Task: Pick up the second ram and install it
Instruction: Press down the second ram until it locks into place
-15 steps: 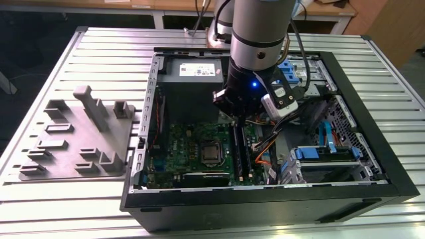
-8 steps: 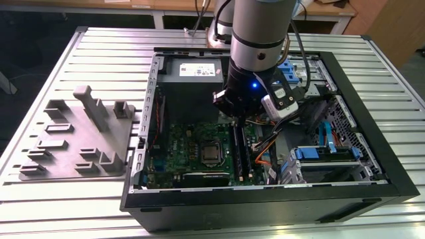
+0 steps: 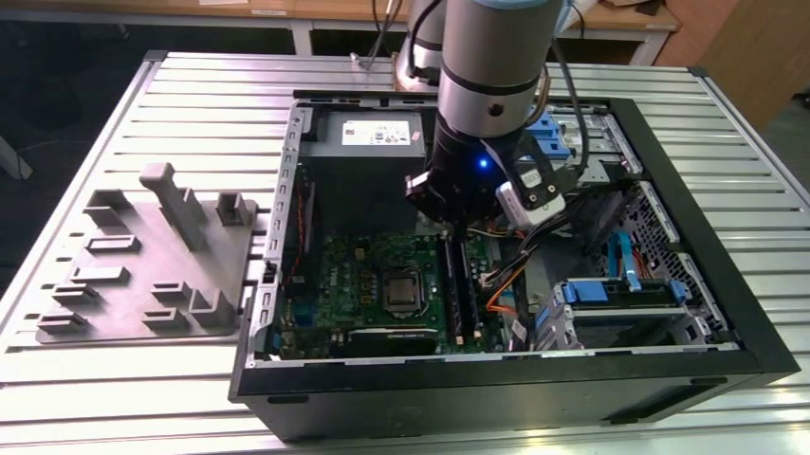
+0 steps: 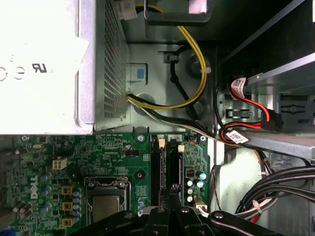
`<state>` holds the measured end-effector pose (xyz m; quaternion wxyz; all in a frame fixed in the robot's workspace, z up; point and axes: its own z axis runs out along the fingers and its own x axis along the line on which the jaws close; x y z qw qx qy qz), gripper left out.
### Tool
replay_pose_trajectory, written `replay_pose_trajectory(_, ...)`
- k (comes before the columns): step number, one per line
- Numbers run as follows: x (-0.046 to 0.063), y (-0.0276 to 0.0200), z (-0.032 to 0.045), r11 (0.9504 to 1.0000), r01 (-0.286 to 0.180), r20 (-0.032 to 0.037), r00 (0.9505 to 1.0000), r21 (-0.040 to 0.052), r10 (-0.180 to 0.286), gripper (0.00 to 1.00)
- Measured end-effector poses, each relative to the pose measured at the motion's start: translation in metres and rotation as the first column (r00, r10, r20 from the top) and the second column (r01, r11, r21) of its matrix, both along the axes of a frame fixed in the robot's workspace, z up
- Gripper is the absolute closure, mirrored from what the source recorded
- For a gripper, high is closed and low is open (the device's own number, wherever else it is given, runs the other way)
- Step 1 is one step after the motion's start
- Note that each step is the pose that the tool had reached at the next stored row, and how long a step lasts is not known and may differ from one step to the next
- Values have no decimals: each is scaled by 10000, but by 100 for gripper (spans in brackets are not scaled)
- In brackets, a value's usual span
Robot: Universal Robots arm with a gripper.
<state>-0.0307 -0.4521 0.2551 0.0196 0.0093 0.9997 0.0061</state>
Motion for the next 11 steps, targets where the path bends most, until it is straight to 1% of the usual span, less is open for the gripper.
replay_pose_trajectory(3,-3,11,-32,10000,1,-1,10000,4,-1,90)
replay_pose_trajectory(6,-9,24,-45,10000,1,-1,10000,15,-1,90)
replay_pose_trajectory(11,-21,78,-80,10000,0,1,10000,33,0,90)
